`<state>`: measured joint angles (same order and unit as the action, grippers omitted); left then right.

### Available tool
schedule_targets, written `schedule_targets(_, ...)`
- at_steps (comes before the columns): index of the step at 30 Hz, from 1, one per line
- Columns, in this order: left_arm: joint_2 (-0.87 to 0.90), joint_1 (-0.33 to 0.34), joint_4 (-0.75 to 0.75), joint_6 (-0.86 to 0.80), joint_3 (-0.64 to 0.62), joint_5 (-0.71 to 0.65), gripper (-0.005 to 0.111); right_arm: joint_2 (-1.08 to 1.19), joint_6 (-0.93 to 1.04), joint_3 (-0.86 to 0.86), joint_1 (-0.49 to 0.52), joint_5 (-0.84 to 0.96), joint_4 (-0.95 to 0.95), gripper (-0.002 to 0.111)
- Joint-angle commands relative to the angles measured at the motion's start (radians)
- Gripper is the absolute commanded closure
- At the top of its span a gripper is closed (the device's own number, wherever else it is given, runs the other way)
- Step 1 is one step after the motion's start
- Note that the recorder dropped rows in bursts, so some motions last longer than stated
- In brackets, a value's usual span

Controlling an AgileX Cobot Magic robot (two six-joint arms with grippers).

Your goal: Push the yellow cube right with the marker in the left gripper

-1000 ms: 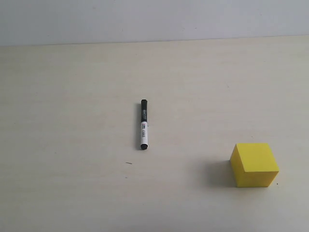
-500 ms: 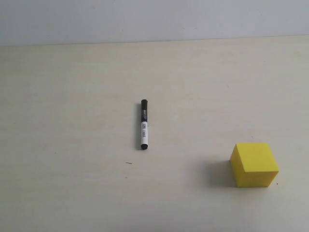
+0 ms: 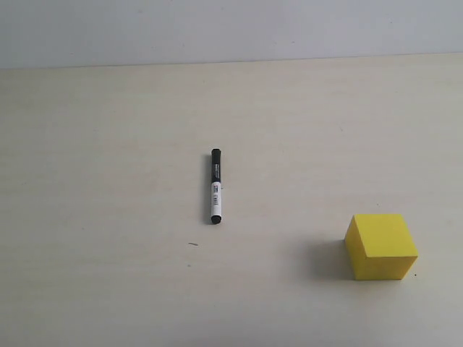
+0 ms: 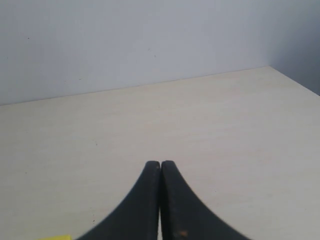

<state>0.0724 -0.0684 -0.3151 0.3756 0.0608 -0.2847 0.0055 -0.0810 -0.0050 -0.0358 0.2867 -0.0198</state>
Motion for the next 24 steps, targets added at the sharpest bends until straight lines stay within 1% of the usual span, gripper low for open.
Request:
schedule_targets(1, -0.008, -0.006, 0.006, 0.004, -0.046, 0.018, 0.107, -0.005, 0.000, 0.005, 0.007, -0.005, -0.001, 0.108)
schedule_targets(6, -0.008, -0.006, 0.006, 0.002, -0.061, 0.018, 0.107, -0.005, 0.000, 0.005, 0.007, -0.005, -0.001, 0.108)
schedule_targets(10, -0.009, -0.006, 0.006, 0.002, -0.061, -0.035, 0.107, -0.005, 0.000, 0.005, 0.007, -0.005, -0.001, 0.108)
schedule_targets(24, -0.072, -0.006, 0.006, -0.001, -0.061, -0.035, 0.107, -0.005, 0.000, 0.005, 0.007, -0.005, -0.001, 0.108)
